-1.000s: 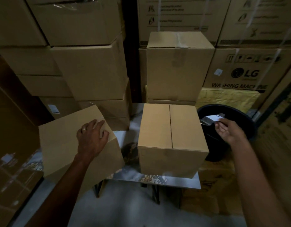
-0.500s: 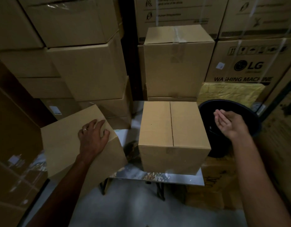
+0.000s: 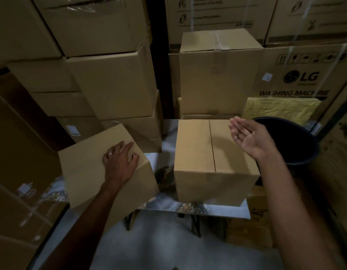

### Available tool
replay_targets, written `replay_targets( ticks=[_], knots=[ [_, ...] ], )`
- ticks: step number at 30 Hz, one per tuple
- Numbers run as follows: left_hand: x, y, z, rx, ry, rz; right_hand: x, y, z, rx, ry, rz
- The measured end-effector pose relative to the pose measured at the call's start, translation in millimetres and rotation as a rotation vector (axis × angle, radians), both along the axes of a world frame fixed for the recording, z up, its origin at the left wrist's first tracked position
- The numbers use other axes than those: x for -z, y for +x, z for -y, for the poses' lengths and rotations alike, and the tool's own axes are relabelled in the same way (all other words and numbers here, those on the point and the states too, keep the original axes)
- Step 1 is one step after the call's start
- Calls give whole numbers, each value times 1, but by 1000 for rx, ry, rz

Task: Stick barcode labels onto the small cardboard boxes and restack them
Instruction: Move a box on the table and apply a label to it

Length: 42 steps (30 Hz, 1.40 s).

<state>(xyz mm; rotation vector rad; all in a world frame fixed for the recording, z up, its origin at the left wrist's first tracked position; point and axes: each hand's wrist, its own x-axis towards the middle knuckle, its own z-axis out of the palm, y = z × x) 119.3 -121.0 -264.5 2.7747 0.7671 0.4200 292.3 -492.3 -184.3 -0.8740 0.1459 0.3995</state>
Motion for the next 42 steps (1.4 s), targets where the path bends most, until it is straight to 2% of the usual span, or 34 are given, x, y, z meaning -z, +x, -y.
replay_targets(
  ticks=[8, 14, 17, 20, 22, 24, 29, 32, 35, 42],
  knots=[
    [-2, -6, -8, 25, -99, 25, -10, -48, -80, -180, -12, 29],
    [-13, -36, -25, -24, -75, 101, -1, -95, -178, -470, -206, 148],
    [-17, -55, -46, -82, -54, 133, 3, -110, -231, -462, -436, 327],
    [-18, -74, -64, -157, -48, 96, 15, -110, -278, -354, -866, 695],
    [-17, -85, -73, -199, -82, 82, 19, -110, -302, -420, -1090, 875],
    [-13, -93, -79, -220, -107, 74, 23, -108, -321, -476, -1269, 954],
    [-11, -100, -85, -204, -299, 130, 30, -107, -358, -611, -1436, 784],
    [-9, -100, -90, -196, -354, 119, 33, -116, -359, -643, -1540, 845],
    [-9, -102, -89, -212, -378, 121, 39, -122, -353, -580, -1519, 892],
    [-8, -104, -87, -159, -312, 164, 29, -130, -336, -551, -1453, 830]
  ],
)
